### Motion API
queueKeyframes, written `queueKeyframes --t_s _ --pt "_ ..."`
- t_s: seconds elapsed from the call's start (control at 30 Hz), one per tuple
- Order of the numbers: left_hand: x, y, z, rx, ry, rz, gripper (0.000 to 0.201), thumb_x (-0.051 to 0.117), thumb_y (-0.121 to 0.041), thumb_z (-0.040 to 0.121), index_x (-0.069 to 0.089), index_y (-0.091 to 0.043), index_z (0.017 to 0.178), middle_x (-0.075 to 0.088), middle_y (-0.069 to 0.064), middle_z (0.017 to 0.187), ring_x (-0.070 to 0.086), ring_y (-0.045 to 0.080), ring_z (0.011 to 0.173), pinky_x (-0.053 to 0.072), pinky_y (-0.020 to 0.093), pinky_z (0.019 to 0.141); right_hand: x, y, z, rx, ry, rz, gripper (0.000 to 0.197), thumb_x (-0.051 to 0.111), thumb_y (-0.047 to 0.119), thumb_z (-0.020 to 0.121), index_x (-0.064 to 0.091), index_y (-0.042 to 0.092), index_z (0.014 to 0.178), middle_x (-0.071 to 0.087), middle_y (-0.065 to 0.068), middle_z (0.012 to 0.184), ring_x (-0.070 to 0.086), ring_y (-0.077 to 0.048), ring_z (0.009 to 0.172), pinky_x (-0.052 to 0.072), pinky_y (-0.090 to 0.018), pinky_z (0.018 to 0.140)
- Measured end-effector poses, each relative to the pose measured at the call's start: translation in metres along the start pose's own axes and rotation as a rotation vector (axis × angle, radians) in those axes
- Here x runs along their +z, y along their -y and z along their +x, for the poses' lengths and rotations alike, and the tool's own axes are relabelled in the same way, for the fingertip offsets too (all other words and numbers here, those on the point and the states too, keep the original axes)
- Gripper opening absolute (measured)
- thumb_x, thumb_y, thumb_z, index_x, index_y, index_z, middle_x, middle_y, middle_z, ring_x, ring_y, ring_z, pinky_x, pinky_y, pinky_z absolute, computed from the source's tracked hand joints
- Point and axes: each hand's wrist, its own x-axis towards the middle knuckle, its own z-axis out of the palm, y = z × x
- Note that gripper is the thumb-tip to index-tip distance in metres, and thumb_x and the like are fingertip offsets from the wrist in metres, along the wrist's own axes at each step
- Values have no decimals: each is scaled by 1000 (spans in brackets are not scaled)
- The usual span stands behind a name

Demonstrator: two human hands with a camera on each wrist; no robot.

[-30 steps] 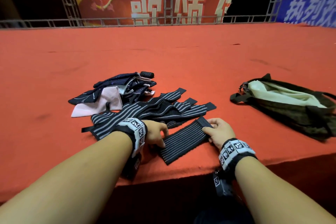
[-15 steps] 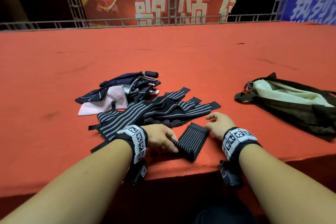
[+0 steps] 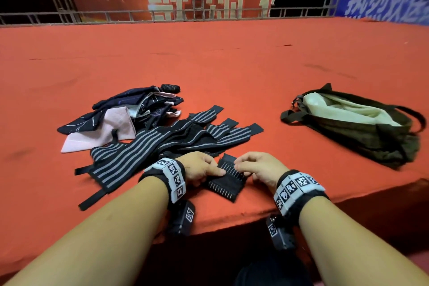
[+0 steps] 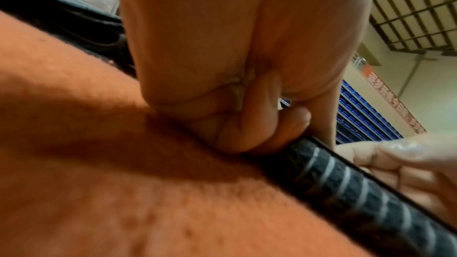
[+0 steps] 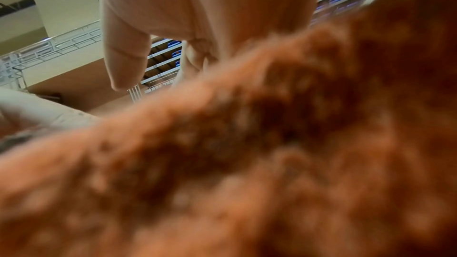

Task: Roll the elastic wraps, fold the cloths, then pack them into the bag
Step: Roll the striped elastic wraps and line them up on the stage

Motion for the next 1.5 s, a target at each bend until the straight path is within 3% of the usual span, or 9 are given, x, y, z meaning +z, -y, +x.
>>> queueKeyframes --t_s 0.13,0.23,0.47,0.67,0.9,1.1,1.3,1.5 --pt "-5 8 4 -7 4 -77 44 78 -32 87 48 -23 56 42 -1 55 33 14 50 21 21 42 -4 0 4 22 1 20 11 76 12 84 75 11 94 64 3 69 53 -8 61 41 -17 48" --pt "-4 7 2 6 2 -133 41 74 -26 91 45 -23 62 41 -1 56 33 11 47 21 18 38 -5 1 5 9 7 7 1 74 12 86 74 12 85 61 3 64 50 -7 55 40 -17 46" --pt "-3 5 2 14 -13 -132 36 72 -32 92 47 -23 68 43 1 52 31 13 45 23 19 38 -4 -5 8 -57 -31 -104 15 72 12 85 70 21 72 61 4 61 52 -12 58 43 -28 58" --pt "-4 1 1 21 -2 -123 31 72 -28 93 50 -21 72 45 -4 57 39 7 41 26 16 36 0 -5 9 -52 -108 -91 15 66 11 88 65 20 75 53 6 53 44 -11 49 35 -27 50" --pt "-6 2 3 0 -2 -130 27 73 -20 91 52 -20 74 50 -2 61 43 7 42 25 16 35 -1 -9 14 -59 -157 -229 11 67 20 88 65 23 78 60 8 54 50 -8 49 41 -32 58" --pt "-5 4 6 -16 -27 -66 27 77 -28 88 55 -22 72 54 3 58 43 14 47 28 20 39 -1 -7 11 -66 -172 -309 7 73 24 84 67 22 81 61 8 62 56 -12 60 46 -34 63" --pt "-3 3 6 -42 -51 -40 28 78 -32 86 57 -23 69 56 4 54 40 19 46 29 24 43 2 -5 8 -74 -207 -345 9 75 18 82 67 20 85 56 10 61 53 -9 59 44 -29 61" --pt "-1 0 7 -69 -91 3 31 78 -33 85 55 -22 67 56 4 51 38 18 40 29 24 44 6 -7 12 -56 -243 -359 11 76 14 79 66 19 83 59 9 63 54 -10 59 46 -31 63"
